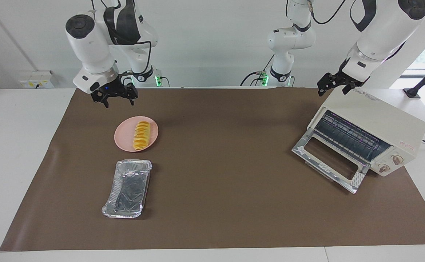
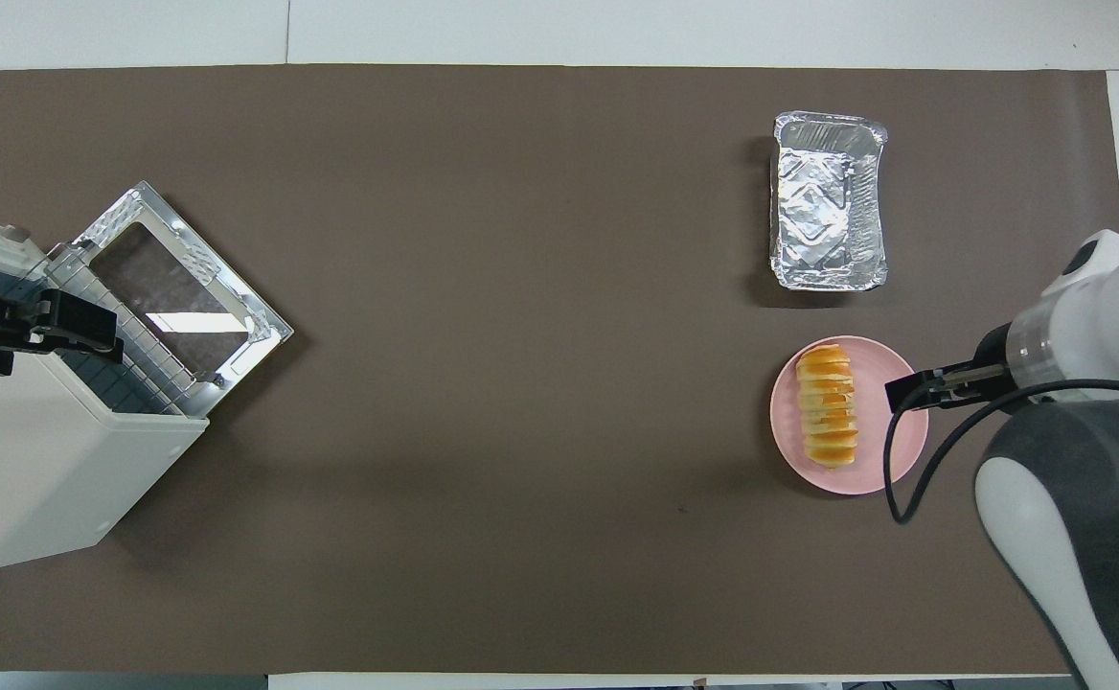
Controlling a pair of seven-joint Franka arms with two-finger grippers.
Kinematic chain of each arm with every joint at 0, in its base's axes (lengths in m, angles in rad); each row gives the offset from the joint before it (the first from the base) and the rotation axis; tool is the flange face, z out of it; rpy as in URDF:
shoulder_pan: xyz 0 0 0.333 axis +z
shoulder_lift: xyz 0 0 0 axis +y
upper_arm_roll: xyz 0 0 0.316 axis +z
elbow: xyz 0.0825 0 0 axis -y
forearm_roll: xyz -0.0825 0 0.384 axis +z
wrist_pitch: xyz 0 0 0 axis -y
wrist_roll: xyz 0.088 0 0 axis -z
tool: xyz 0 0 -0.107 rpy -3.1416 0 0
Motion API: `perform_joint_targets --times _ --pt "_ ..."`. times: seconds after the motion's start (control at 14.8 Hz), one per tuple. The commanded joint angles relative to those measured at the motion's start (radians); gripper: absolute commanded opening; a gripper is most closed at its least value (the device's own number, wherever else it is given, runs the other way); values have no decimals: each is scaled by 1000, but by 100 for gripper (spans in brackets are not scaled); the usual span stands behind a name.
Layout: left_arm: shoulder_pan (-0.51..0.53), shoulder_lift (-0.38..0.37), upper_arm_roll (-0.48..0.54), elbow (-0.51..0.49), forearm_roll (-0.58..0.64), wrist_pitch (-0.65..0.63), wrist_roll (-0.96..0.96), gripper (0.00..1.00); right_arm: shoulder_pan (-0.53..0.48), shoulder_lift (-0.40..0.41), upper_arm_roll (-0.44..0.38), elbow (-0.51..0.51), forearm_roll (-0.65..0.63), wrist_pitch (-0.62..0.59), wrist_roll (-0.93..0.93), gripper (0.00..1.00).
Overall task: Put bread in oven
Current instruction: 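Reach the right gripper down to the bread slices on the pink plate, then grasp the row of bread slices with the right gripper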
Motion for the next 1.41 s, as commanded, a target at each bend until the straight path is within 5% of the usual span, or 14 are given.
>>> perform_joint_targets --times 0.0,0.34,0.88,1.21,1.28,1.35 --pt "0 -18 2 -10 13 -11 -2 100 -3 33 -2 -73 5 109 22 100" --pt "0 -18 2 -10 13 -11 -2 100 3 81 -1 -245 9 402 36 100" --pt "0 -18 2 -10 13 -11 -2 100 49 133 -2 -383 9 635 52 100" --pt "0 -18 2 -10 13 -11 -2 100 46 145 -2 -406 9 663 10 100" --pt "0 -18 2 -10 13 -11 -2 100 46 145 -2 -408 9 677 12 87" --pt "0 -18 2 -10 13 -11 -2 100 46 147 -2 -408 9 691 10 61"
